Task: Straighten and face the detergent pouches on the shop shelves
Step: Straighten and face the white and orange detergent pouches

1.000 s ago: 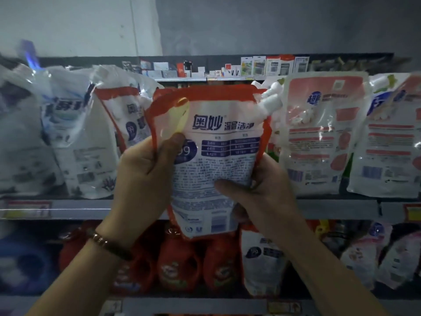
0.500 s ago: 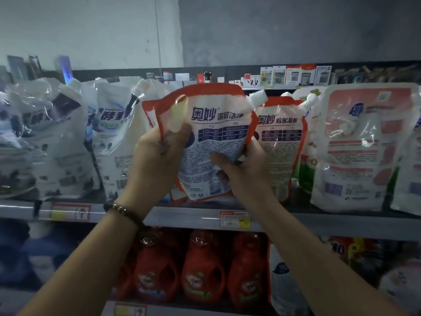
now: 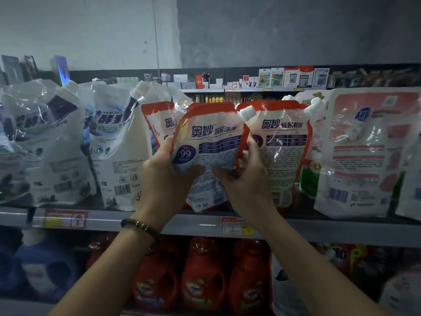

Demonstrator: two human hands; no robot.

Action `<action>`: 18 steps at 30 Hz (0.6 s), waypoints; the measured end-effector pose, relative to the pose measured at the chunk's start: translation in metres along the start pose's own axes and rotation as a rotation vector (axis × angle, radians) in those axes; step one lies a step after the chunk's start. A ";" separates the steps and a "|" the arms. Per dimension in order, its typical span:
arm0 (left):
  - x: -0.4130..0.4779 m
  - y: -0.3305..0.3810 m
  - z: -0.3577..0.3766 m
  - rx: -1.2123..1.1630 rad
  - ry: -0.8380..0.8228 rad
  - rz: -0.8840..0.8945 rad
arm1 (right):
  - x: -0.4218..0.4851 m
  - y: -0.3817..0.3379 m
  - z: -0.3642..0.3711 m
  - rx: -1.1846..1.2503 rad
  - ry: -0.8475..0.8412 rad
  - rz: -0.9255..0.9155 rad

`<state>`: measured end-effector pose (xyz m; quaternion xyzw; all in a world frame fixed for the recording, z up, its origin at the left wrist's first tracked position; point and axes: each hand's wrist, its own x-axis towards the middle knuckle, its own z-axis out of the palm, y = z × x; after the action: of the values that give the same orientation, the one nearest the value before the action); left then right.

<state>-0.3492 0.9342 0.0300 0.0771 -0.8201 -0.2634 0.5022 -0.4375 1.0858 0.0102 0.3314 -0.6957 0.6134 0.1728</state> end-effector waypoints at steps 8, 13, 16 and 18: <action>-0.002 0.000 0.010 -0.084 0.117 -0.006 | -0.016 -0.020 -0.015 0.084 0.039 -0.029; -0.005 0.000 0.028 -0.129 0.107 0.087 | -0.023 -0.014 -0.028 -0.031 0.147 -0.065; -0.013 0.001 0.035 -0.089 0.145 0.125 | -0.026 -0.006 -0.040 -0.083 0.226 -0.063; -0.017 0.004 0.038 -0.043 0.155 0.145 | -0.028 -0.001 -0.049 -0.115 0.259 -0.072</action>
<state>-0.3736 0.9573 0.0051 0.0267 -0.7763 -0.2374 0.5833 -0.4241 1.1401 0.0020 0.2637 -0.6894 0.6035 0.3017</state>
